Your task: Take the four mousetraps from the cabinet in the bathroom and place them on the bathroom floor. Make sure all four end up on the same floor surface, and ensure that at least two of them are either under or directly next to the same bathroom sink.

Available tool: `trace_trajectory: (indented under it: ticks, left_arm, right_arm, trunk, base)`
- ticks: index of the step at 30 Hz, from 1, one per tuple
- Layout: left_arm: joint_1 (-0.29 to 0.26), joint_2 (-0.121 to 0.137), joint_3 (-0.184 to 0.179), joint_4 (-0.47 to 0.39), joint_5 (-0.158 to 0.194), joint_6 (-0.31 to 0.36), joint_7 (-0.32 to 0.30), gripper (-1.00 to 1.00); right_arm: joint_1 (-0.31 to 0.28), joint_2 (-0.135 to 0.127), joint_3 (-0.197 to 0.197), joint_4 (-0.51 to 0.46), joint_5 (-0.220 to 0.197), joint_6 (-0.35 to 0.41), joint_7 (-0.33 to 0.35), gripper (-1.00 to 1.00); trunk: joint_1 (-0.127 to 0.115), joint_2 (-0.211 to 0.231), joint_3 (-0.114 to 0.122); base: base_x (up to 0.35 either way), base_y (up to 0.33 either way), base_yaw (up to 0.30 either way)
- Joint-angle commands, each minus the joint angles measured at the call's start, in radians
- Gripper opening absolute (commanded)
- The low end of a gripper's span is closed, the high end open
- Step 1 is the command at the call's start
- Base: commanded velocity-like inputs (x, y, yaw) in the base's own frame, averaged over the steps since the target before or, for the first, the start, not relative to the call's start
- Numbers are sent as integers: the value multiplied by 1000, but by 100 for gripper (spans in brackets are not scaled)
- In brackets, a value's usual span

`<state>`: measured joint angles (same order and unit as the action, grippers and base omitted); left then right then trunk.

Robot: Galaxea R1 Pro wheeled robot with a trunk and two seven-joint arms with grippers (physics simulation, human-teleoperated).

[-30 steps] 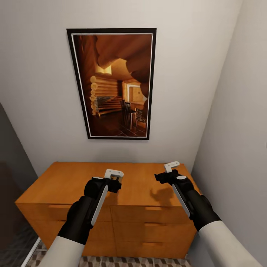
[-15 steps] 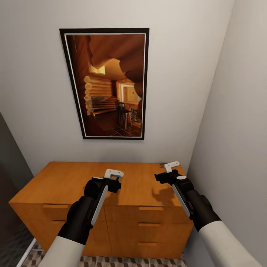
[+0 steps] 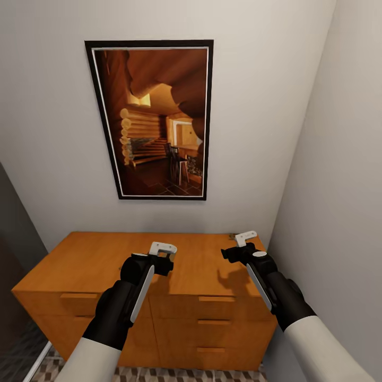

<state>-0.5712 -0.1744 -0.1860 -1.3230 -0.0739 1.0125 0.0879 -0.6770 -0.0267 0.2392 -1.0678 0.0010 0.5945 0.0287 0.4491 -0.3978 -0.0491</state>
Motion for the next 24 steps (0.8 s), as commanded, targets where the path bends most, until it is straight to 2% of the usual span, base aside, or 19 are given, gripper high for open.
trace_trajectory:
  ticks: [1,7,15,24]
  left_arm:
    - [-1,0,-1,-1,-7,5,0,-100]
    - [-1,0,-1,-1,-7,5,1,-100]
    - [-1,0,-1,1,-7,5,1,-100]
    - [-1,0,-1,1,-7,5,1,-100]
  right_arm:
    - [-1,-1,2,-1,1,5,2,100]
    - [-1,-1,2,-1,2,5,1,100]
    - [-1,-1,2,-1,4,4,-1,100]
    - [-1,-1,0,-1,37,3,0,100]
  trunk:
    - [1,-2,-2]
    - [1,-2,-2]
    - [1,-2,-2]
    - [1,-2,-2]
  base:
    - [140,0,0]
    - [205,0,0]
    - [31,0,0]
    - [59,0,0]
